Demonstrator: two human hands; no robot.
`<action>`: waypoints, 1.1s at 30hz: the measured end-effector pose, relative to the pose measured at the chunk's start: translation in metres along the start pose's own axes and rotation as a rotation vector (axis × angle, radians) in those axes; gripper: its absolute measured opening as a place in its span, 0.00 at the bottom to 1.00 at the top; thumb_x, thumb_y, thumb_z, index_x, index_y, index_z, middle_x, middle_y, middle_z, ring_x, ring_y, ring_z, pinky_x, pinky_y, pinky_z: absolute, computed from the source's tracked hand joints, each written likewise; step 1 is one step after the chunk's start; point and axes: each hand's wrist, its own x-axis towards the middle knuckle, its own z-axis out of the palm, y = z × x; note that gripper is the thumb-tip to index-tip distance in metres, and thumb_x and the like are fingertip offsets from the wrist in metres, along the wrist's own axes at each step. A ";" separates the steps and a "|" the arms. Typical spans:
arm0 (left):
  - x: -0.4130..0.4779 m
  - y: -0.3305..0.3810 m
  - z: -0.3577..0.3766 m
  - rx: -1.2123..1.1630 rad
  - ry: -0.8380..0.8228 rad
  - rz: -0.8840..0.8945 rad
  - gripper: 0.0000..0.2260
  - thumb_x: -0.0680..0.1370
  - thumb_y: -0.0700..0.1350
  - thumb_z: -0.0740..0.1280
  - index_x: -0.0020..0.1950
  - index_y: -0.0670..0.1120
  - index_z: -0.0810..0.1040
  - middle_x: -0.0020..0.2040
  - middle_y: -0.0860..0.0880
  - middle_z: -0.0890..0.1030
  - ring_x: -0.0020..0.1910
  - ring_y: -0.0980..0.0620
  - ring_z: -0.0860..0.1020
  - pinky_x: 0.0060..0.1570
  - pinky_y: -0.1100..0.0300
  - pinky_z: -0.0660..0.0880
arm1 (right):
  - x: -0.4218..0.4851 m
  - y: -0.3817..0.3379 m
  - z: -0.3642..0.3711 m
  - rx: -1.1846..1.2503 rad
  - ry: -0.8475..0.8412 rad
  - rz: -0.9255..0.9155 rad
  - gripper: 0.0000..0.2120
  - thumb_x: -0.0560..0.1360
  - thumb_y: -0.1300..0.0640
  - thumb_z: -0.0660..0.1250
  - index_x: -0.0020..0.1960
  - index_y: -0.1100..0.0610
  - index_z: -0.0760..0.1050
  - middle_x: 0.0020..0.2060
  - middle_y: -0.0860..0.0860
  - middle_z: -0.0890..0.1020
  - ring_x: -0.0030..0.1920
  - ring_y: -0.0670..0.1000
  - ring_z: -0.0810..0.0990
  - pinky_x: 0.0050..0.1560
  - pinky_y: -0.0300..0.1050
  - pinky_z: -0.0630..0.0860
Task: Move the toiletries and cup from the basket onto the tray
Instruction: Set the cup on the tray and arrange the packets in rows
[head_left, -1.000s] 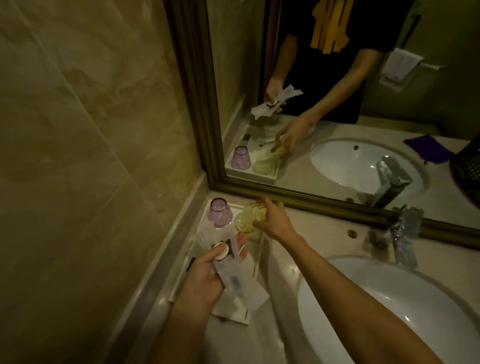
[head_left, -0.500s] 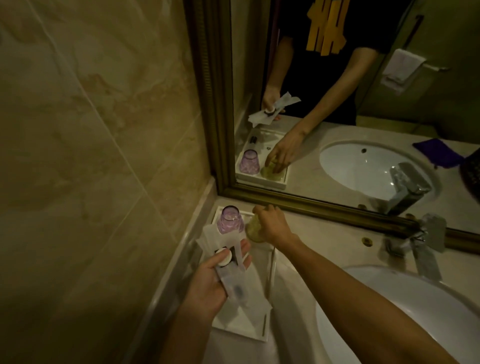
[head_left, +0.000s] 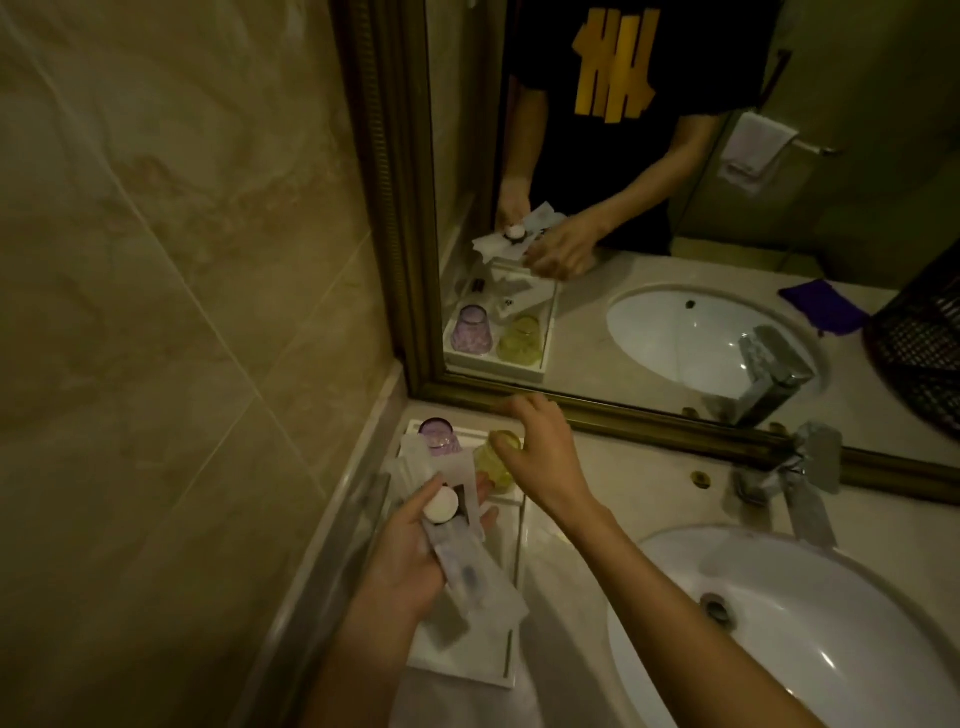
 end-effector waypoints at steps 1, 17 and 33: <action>0.000 0.000 0.000 0.006 -0.012 0.017 0.19 0.81 0.46 0.61 0.69 0.39 0.73 0.57 0.37 0.83 0.55 0.39 0.82 0.53 0.43 0.79 | -0.012 -0.013 -0.011 0.028 0.000 -0.062 0.12 0.74 0.51 0.71 0.56 0.51 0.80 0.53 0.49 0.80 0.56 0.51 0.74 0.55 0.49 0.72; 0.014 0.014 -0.023 0.023 0.047 -0.032 0.19 0.81 0.46 0.60 0.68 0.38 0.74 0.61 0.35 0.80 0.58 0.38 0.81 0.57 0.40 0.77 | -0.092 -0.009 -0.031 0.104 -0.036 0.022 0.09 0.71 0.55 0.75 0.48 0.51 0.76 0.44 0.45 0.82 0.46 0.47 0.77 0.46 0.42 0.74; 0.020 0.023 -0.014 0.011 -0.046 -0.052 0.19 0.82 0.45 0.58 0.68 0.35 0.73 0.63 0.33 0.79 0.60 0.37 0.80 0.57 0.36 0.74 | -0.180 0.027 0.067 -0.334 -0.567 -0.146 0.06 0.73 0.55 0.70 0.48 0.56 0.79 0.48 0.53 0.83 0.46 0.54 0.81 0.54 0.52 0.79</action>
